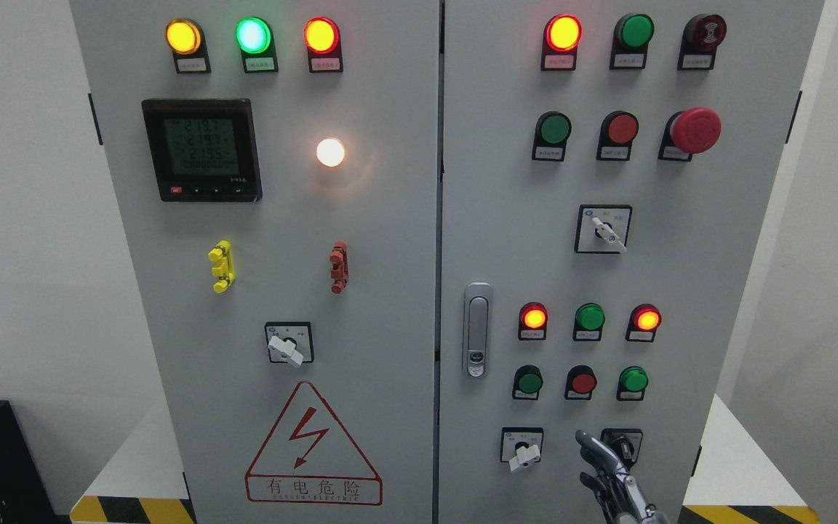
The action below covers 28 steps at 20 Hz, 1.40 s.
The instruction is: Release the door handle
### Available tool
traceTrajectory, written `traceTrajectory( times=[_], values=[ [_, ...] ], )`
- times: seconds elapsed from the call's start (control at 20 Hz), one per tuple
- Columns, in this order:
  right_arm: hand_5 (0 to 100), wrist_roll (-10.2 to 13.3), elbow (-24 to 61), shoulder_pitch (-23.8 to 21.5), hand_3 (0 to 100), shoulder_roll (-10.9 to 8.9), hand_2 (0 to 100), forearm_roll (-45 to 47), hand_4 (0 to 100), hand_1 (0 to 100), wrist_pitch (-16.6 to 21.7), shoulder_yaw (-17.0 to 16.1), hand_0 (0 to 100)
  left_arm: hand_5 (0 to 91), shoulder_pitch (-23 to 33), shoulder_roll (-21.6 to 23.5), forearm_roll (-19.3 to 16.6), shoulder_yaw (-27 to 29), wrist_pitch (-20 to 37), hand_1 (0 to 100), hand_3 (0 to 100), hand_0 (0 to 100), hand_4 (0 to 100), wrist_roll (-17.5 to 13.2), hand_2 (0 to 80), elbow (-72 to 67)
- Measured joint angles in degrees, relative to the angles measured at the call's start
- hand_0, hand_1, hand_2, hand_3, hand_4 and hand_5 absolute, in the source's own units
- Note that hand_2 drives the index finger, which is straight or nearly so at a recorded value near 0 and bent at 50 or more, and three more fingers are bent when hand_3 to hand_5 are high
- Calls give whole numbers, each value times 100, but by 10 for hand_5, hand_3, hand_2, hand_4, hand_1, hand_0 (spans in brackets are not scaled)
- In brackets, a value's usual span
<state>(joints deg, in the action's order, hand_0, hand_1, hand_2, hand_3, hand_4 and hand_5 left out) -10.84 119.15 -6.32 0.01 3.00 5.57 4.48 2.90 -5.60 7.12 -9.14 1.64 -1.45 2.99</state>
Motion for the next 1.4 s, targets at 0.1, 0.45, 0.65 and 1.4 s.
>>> traceTrajectory(
  times=[0.1,0.45,0.65,1.4],
  values=[
    [0,28,2,0,0,0,0,-39,0,80,0,11,342,0,0,0,0,0,0,0,108,0,5,0,44,0],
    [0,661,7,28,8,-1,0,-730,136,130,62,112,404,0,0,0,0,0,0,0,109,0,7,0,43,0],
    [153,805,12,56,209,8,0,-1287,267,163,79,189,419,0,0,0,0,0,-2,0,109,0,6,0,44,0],
    [661,1323,-81,334,655,518,0,-4320,659,253,27,651,374,0,0,1,0,0,-3,0,109,0,5,0,44,0]
  ],
)
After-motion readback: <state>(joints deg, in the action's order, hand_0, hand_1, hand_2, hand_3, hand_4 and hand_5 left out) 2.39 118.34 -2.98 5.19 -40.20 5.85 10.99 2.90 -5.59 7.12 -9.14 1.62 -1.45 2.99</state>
